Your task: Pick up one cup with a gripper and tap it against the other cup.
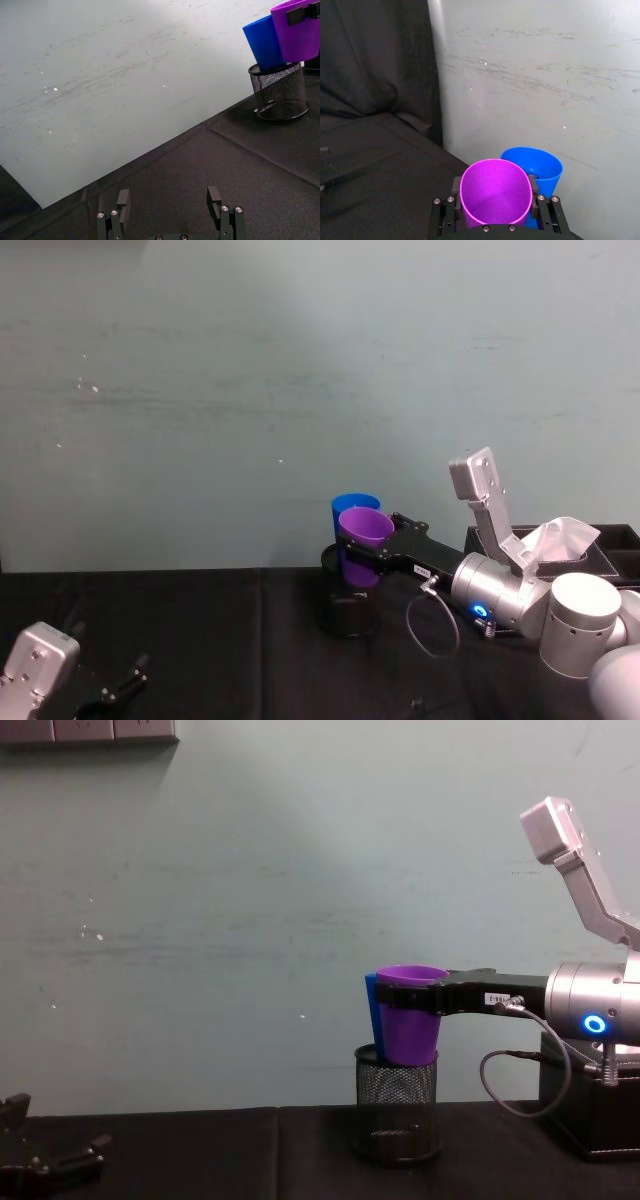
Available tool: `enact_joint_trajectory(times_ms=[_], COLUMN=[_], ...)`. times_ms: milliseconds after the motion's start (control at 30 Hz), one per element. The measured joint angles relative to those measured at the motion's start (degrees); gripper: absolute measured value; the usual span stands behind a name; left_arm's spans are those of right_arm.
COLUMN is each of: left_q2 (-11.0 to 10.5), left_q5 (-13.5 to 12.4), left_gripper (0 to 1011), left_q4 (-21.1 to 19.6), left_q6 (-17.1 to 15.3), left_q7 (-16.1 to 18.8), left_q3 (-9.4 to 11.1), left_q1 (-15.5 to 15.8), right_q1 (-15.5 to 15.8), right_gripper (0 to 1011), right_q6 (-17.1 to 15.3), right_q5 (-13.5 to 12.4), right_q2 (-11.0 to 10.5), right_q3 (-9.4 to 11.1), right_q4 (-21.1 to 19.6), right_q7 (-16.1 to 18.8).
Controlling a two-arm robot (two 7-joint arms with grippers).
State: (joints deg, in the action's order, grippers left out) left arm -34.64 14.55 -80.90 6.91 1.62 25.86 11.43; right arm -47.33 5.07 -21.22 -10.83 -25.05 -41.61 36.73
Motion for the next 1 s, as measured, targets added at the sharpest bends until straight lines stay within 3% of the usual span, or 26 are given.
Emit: enact_joint_trajectory(times_ms=[1000], left_q2=[0.0], left_q5=[0.0], left_gripper=[1000], left_q4=[0.0], left_q6=[0.0], left_q7=[0.0], left_q3=[0.0], left_q1=[0.0], right_q1=[0.0], right_gripper=[735], right_q6=[0.0], right_q5=[0.0], right_q2=[0.0], right_q3=[0.0], right_q4=[0.0], right_q7=[0.0])
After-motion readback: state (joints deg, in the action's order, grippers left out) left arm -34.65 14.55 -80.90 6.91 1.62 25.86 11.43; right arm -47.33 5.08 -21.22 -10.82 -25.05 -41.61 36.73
